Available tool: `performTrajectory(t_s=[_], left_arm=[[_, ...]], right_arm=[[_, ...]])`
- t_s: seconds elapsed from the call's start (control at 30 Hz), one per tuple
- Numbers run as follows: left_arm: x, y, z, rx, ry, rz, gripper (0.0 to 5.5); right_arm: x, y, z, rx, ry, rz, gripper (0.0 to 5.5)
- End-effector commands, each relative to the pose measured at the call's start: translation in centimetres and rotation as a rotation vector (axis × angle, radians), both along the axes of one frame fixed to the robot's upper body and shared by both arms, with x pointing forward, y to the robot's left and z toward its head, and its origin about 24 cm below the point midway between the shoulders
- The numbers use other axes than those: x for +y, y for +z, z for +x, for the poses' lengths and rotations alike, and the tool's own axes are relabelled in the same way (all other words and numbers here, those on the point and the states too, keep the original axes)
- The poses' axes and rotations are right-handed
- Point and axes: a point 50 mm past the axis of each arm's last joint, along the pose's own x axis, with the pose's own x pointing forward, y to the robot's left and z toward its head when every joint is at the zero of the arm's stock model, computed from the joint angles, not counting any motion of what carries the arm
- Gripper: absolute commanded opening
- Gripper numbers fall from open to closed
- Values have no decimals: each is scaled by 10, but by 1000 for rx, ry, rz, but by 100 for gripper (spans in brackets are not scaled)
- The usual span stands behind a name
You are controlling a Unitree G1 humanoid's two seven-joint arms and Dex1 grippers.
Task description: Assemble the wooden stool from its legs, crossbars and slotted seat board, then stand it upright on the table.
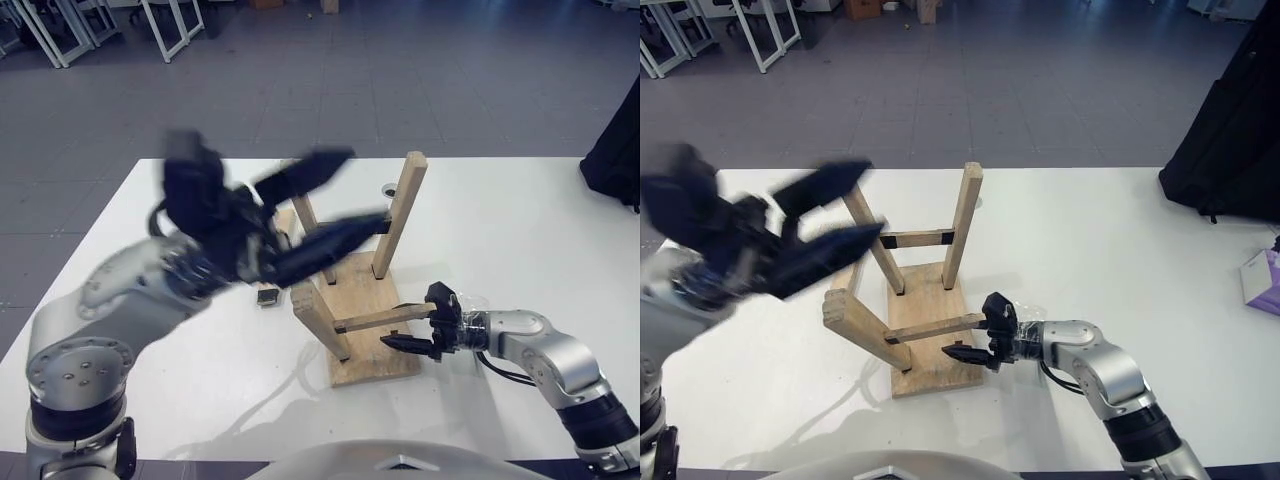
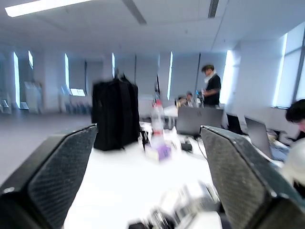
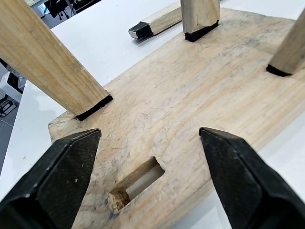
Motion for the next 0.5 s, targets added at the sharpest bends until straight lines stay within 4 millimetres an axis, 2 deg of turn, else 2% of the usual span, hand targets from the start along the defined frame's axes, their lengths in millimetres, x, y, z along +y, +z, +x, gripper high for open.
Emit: performTrajectory(t_s=[0.03,0.1,0.27,0.4,0.5], left_arm=[[-3,-81,-14,369,-67,239,398],[1,-100,-16,426,-52,287,398],[2,-89,-4,312,-16,261,398],[-8,-90,-25,335,-141,225,398],[-6,-97,-30,390,-168,200,398]], right_arm=[[-1,-18,-9,70,-12,-67,380],[-1,-16,-6,63,-14,-65,380],[-2,-15,-3,55,-27,-69,380],[0,-17,-3,57,-31,-65,380],[1,-18,-3,60,-28,-64,380]])
